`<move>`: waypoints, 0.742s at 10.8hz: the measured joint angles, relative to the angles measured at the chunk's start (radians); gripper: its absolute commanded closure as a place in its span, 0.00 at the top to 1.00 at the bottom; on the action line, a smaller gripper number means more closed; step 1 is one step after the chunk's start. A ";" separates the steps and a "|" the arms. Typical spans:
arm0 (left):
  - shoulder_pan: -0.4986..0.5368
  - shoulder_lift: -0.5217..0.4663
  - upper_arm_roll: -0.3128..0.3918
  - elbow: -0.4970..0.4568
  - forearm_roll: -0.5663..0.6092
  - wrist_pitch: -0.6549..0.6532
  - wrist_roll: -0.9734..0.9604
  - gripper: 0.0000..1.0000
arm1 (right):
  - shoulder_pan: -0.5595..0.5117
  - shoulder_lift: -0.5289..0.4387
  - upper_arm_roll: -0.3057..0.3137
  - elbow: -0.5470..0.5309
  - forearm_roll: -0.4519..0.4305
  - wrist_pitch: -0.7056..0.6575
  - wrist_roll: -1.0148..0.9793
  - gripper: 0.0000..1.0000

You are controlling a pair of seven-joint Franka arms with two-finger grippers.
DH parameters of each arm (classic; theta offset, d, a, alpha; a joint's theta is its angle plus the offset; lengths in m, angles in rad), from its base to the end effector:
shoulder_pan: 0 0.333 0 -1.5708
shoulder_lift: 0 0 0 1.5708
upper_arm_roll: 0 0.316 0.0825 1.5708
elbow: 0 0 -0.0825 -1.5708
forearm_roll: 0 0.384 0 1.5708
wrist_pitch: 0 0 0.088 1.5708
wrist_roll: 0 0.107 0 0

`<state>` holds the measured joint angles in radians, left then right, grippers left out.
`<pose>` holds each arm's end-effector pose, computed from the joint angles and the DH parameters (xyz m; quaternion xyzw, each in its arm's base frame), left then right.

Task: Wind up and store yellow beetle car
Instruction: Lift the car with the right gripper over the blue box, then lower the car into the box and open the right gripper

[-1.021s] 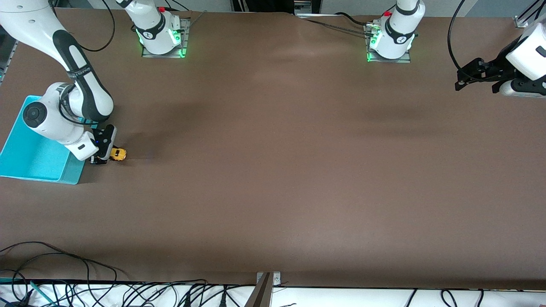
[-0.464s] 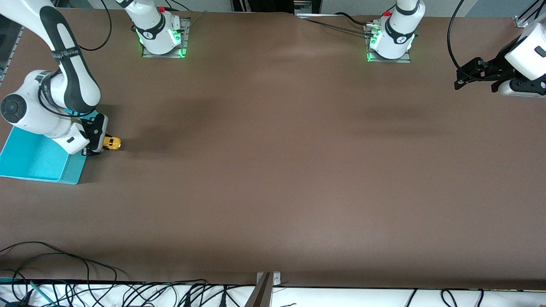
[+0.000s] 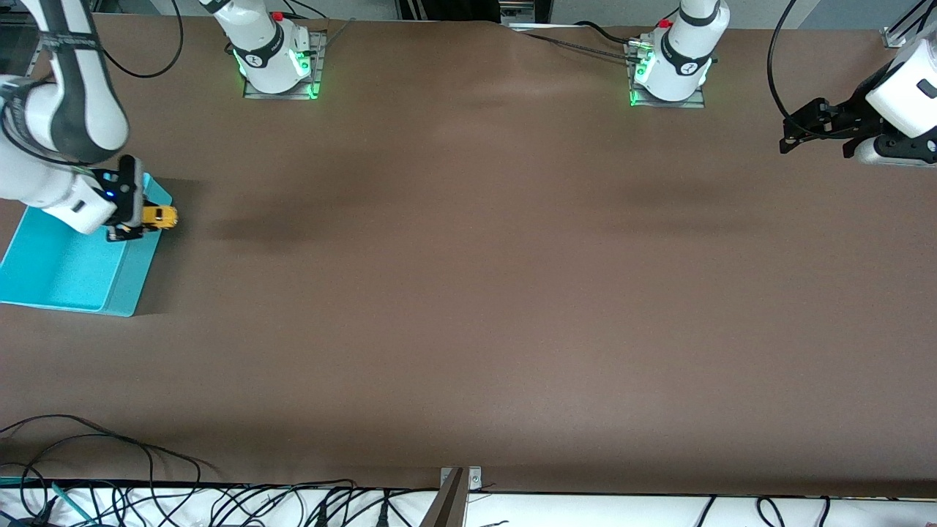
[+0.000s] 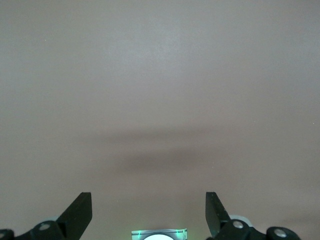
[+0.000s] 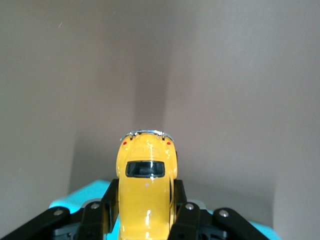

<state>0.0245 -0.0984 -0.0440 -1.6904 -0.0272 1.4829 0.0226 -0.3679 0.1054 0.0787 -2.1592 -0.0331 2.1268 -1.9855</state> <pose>0.5124 -0.0142 0.6139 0.9982 -0.0212 -0.0545 0.0115 0.5130 -0.1545 0.3385 -0.6524 -0.7547 0.0372 0.0584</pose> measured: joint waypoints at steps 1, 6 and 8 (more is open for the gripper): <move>-0.001 0.000 -0.002 0.000 0.000 -0.003 0.000 1.00 | -0.048 -0.008 -0.001 0.000 -0.022 0.000 -0.086 0.00; -0.001 0.000 -0.008 0.000 0.000 -0.008 0.000 1.00 | -0.261 0.055 -0.002 0.018 -0.104 0.034 -0.436 0.00; -0.002 0.000 -0.008 0.000 0.000 -0.008 0.000 1.00 | -0.312 0.139 -0.002 0.076 -0.113 0.061 -0.539 0.00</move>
<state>0.0227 -0.0984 -0.0520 -1.6904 -0.0272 1.4745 0.0226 -0.6802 0.2442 0.0772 -2.0832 -0.1461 2.1875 -2.5249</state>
